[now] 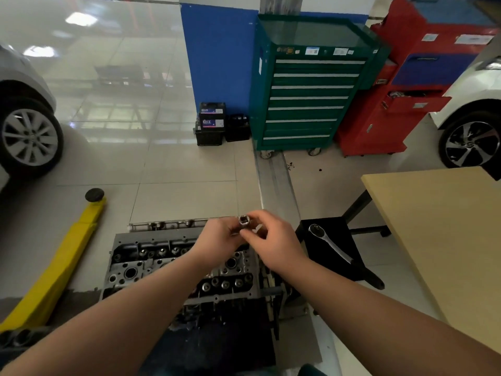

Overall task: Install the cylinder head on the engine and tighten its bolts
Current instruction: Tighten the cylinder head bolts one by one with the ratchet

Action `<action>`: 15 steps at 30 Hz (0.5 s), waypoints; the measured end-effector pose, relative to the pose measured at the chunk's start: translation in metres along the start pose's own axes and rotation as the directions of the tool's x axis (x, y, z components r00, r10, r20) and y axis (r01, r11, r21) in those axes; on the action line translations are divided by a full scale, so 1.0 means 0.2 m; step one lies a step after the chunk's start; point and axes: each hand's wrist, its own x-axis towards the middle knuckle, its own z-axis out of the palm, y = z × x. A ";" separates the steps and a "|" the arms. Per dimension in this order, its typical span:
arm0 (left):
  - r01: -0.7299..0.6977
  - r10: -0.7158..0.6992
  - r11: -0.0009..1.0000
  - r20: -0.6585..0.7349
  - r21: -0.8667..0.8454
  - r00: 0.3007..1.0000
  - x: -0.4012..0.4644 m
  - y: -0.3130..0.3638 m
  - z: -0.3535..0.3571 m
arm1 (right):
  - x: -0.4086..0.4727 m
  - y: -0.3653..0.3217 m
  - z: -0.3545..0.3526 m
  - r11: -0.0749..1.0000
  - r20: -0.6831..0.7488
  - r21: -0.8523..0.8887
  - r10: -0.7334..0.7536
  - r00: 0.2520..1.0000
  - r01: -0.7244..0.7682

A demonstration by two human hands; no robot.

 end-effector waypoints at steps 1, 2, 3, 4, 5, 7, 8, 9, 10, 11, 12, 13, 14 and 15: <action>-0.021 0.021 1.000 0.024 0.021 1.000 -0.01 0.02 -0.01 | 0.00 0.01 0.00 1.000 0.009 -0.005 -0.018 1.000 0.018; -0.029 0.027 0.999 0.040 0.042 0.999 -0.01 0.03 -0.01 | 0.00 0.02 0.00 0.999 0.014 -0.009 -0.036 0.999 0.037; -0.022 0.018 0.997 0.053 0.072 0.998 -0.01 0.04 -0.02 | 0.01 0.03 0.01 0.999 0.012 -0.010 -0.051 0.999 0.051; -0.017 0.011 0.995 0.064 0.100 0.998 0.00 0.05 -0.02 | 0.02 0.03 0.01 0.998 0.008 -0.010 -0.058 0.998 0.058; -0.010 0.001 0.993 0.075 0.118 0.997 0.01 0.05 -0.02 | 0.03 0.04 0.01 0.998 0.001 -0.007 -0.063 0.998 0.063; -0.003 -0.008 0.991 0.083 0.131 0.996 0.02 0.06 -0.01 | 0.05 0.06 0.01 0.998 -0.014 0.004 -0.063 0.998 0.063; 0.004 -0.015 0.993 0.088 0.120 0.996 0.03 0.06 0.00 | 0.06 0.06 0.01 0.998 -0.031 0.012 -0.060 0.998 0.061; 0.017 -0.026 0.994 0.087 0.104 0.996 0.03 0.07 0.01 | 0.07 0.08 0.02 0.998 -0.058 0.022 -0.056 0.997 0.058; 0.038 -0.043 0.998 0.088 0.059 0.995 0.03 0.06 0.03 | 0.08 0.08 0.02 0.998 -0.080 0.031 -0.047 0.996 0.050; 0.074 -0.074 0.997 0.076 0.011 0.994 0.01 0.06 0.05 | 0.09 0.09 0.02 0.999 -0.098 0.031 -0.038 0.994 0.041; 0.116 -0.113 0.991 0.045 -0.071 0.993 -0.01 0.04 0.06 | 0.10 0.09 0.03 0.999 -0.107 0.031 -0.028 0.994 0.031; 0.148 -0.151 0.983 -0.015 -0.112 0.988 -0.07 0.03 0.07 | 0.10 0.08 0.04 0.999 -0.117 0.038 -0.023 0.993 0.028; 0.159 -0.171 0.979 -0.087 -0.130 0.981 -0.14 -0.01 0.08 | 0.10 0.08 0.05 0.999 -0.122 0.051 -0.012 0.992 0.019; 0.165 -0.181 0.979 -0.152 -0.117 0.972 -0.23 -0.04 0.08 | 0.10 0.08 0.07 0.998 -0.127 0.067 -0.002 0.992 0.011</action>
